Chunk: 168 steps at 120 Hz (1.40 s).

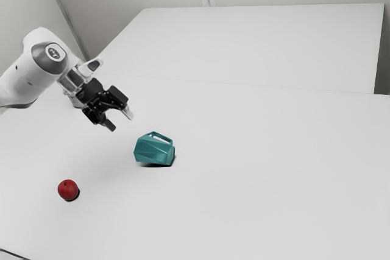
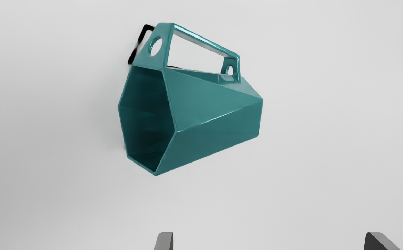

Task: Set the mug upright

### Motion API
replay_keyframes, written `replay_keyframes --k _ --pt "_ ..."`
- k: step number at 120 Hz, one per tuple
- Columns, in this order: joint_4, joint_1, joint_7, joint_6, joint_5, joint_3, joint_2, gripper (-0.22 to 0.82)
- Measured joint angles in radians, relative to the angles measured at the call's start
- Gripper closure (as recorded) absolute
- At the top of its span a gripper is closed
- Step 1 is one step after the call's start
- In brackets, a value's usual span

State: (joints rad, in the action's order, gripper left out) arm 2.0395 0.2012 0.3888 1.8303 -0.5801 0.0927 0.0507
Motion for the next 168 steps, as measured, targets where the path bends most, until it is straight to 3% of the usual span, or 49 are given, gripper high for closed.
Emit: replay_keyframes --k 24,80,101,115,137,168 --pt "0.003 0.002 0.16 0.042 -0.171 0.005 0.121 0.0" --pt "-0.01 0.021 0.384 -0.038 -0.36 0.015 0.265 0.01" --pt "-0.011 0.024 0.431 -0.073 -0.379 0.016 0.265 0.44" --pt "-0.015 0.024 0.456 -0.087 -0.379 0.016 0.258 0.61" --pt "-0.016 0.014 0.488 -0.1 -0.372 0.013 0.242 0.73" --pt "-0.048 -0.011 0.488 -0.108 -0.298 -0.004 0.147 0.77"
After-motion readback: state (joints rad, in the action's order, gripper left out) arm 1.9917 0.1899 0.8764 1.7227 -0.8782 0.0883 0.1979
